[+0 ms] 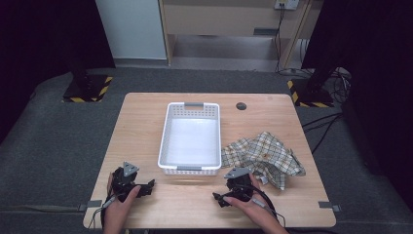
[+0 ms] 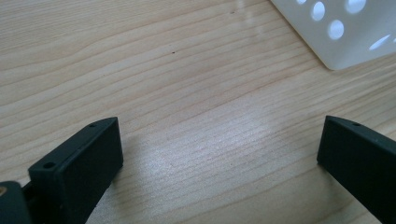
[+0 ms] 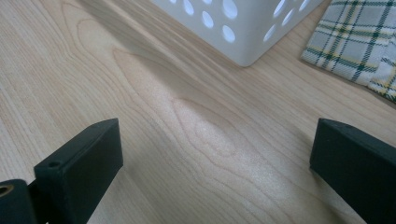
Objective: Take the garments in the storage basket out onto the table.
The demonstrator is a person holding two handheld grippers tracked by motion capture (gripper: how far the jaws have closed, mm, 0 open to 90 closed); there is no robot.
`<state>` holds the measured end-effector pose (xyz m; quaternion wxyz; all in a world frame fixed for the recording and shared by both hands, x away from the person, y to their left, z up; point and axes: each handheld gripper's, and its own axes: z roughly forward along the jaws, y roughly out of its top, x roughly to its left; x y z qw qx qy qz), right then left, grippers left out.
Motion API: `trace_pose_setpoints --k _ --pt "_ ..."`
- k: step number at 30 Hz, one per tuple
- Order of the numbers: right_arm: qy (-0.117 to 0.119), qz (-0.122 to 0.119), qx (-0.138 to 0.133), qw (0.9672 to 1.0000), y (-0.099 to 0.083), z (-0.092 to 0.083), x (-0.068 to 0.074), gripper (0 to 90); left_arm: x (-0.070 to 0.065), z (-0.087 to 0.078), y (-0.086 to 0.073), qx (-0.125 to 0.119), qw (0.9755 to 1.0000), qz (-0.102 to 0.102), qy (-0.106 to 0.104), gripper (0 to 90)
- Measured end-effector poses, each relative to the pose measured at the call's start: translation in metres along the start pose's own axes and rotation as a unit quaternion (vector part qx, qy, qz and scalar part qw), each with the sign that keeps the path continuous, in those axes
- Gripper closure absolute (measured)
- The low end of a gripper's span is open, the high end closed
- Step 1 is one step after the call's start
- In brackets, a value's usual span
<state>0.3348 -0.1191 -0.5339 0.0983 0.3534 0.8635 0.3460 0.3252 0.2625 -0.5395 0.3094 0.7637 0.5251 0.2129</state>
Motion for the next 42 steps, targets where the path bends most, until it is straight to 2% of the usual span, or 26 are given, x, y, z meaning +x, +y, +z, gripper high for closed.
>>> trace_pose_setpoints --k 21,28,42 --pt "-0.013 -0.005 -0.015 0.9998 -0.0037 0.0024 0.0064 0.5 0.0000 0.0000 0.0000 0.000 1.0000 0.000 0.000 0.0" --pt "-0.025 -0.019 -0.023 0.9992 -0.0071 0.0036 0.0098 0.4 0.0000 0.0000 0.0000 0.000 1.0000 0.000 0.000 0.0" --pt "-0.026 -0.019 -0.024 0.9992 -0.0077 0.0036 0.0099 0.3 -0.0001 0.0000 -0.0001 0.000 1.0000 0.000 0.000 0.0"
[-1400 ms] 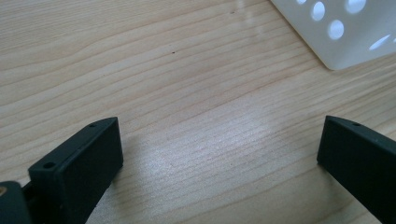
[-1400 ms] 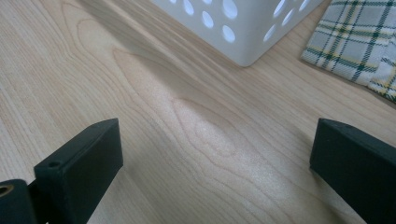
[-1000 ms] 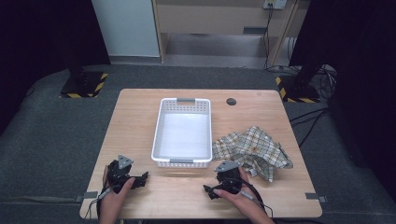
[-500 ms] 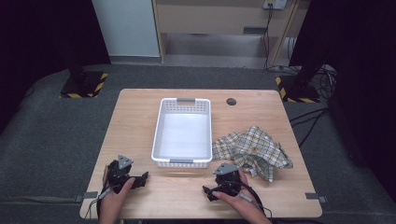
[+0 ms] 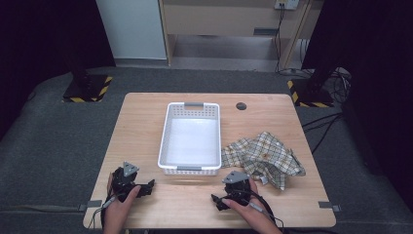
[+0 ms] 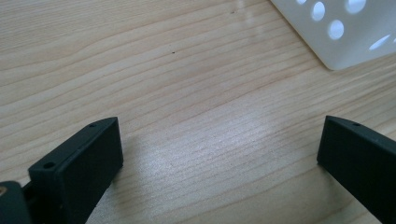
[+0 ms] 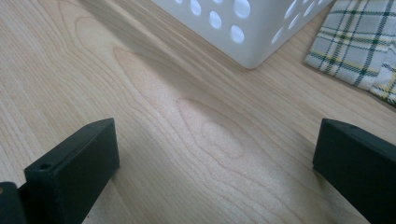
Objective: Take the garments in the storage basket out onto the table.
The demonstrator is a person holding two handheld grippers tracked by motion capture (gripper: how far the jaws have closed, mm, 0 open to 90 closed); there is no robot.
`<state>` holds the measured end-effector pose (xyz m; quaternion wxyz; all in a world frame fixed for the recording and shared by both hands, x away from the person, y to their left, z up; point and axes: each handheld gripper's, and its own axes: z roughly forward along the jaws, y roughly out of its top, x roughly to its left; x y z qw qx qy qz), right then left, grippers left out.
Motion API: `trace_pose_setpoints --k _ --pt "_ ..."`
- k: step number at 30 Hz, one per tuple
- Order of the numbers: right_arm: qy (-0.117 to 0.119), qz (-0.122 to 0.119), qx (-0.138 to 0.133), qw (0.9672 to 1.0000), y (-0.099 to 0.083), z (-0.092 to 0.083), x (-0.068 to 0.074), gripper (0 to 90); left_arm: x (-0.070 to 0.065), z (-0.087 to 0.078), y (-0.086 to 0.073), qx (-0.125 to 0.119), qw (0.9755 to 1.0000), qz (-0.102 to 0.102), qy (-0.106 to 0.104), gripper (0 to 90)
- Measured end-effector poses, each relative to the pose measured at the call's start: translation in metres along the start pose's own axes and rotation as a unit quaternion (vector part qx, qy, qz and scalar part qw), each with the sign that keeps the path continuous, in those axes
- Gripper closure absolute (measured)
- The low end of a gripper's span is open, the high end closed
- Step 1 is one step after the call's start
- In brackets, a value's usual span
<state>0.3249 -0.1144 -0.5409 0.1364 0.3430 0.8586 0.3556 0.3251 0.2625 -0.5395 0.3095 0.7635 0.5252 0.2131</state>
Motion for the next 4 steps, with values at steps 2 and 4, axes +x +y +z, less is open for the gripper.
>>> trace_pose_setpoints --k 2,4 --pt "0.000 0.000 0.000 1.0000 0.0000 0.0000 0.0000 0.3 0.0000 0.0000 0.0000 0.000 1.0000 0.000 0.000 0.0" --pt "-0.001 0.002 -0.001 1.0000 0.0002 0.0002 0.0000 0.3 0.0000 0.0000 0.0001 0.000 1.0000 0.000 0.000 0.0"
